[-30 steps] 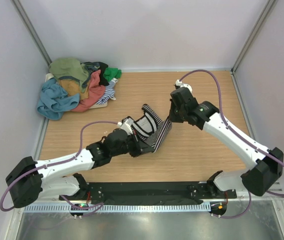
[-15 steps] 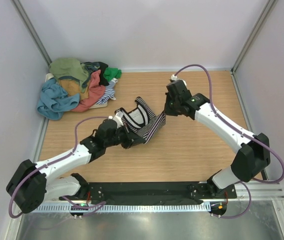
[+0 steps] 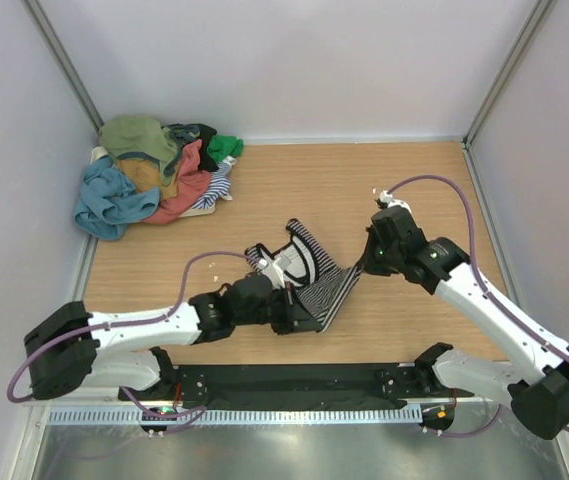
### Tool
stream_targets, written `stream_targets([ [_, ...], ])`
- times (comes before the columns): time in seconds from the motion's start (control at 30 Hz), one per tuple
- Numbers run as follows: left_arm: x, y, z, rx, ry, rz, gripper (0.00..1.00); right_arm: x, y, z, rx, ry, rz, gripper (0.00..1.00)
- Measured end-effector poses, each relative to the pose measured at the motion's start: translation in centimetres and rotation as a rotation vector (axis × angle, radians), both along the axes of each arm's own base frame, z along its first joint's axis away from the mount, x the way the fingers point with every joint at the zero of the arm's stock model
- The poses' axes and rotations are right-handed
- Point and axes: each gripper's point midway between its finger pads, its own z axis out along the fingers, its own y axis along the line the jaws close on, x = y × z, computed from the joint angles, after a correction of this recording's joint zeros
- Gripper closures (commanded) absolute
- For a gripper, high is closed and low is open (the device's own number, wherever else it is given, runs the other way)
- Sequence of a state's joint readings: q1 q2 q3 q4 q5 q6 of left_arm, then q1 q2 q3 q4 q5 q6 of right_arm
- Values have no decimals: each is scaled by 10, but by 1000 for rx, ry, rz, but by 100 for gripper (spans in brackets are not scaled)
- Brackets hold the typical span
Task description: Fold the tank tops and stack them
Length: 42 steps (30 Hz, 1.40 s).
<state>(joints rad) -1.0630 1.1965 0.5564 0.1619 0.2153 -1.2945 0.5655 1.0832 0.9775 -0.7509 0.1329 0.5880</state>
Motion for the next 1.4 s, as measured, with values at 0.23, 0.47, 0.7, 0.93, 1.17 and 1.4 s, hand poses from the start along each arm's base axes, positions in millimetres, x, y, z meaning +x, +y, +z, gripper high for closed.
stream_targets([
  [0.23, -44, -55, -2, -30, 7, -60, 100, -33, -34, 16, -22, -34, -59, 99],
  [0.47, -53, -90, -5, -100, 45, -67, 100, -43, -58, 22, -77, -58, -120, 98],
  [0.7, -44, -98, 13, -188, 59, -34, 100, -27, -59, 27, -154, -37, -134, 98],
  [0.93, -6, -72, 26, -230, 67, 50, 99, 5, -49, 31, -190, -34, -142, 97],
  [1.17, 39, -36, 33, -263, 61, 152, 99, 49, -25, 29, -188, -19, -125, 97],
  [1.4, 86, 10, 14, -272, 99, 278, 99, 95, 12, 10, -183, 37, -83, 96],
])
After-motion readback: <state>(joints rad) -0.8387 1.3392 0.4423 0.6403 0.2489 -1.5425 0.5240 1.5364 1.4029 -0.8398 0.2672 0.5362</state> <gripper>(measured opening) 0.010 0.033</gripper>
